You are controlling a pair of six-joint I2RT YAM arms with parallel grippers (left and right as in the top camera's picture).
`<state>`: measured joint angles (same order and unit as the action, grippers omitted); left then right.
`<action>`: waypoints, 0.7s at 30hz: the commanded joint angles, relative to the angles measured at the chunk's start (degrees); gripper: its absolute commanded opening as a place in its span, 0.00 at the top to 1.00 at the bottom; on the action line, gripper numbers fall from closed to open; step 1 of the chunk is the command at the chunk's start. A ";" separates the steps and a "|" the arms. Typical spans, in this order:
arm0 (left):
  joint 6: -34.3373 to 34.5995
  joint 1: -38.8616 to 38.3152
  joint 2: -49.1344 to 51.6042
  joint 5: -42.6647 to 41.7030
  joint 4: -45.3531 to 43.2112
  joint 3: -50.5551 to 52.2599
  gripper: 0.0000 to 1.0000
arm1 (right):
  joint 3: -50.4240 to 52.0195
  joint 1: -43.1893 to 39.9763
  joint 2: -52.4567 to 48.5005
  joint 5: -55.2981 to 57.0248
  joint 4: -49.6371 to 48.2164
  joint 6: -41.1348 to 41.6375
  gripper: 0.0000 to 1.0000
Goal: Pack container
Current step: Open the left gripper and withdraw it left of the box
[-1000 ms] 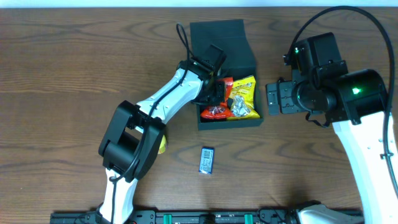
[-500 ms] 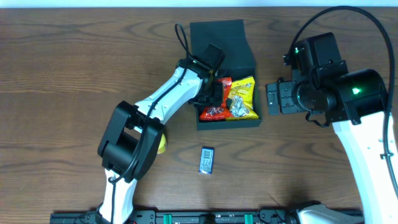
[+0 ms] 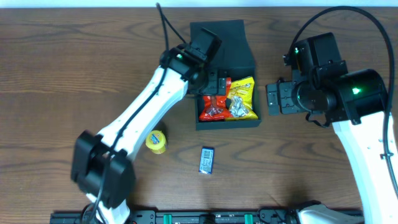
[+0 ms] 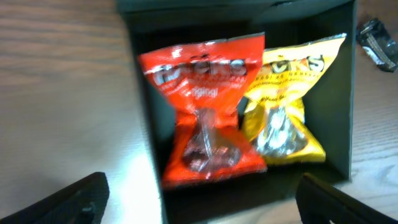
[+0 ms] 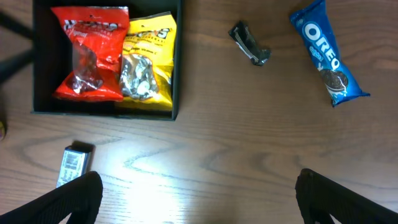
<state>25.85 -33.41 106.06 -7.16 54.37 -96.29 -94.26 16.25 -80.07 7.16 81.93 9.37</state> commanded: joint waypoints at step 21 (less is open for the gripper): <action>-1.20 0.00 -22.14 18.18 22.27 -0.94 0.05 | 0.31 -0.55 0.37 4.52 0.83 -0.68 0.01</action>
<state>25.23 -33.43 84.95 9.17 75.68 -96.38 -94.08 16.25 -80.07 8.69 82.48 9.37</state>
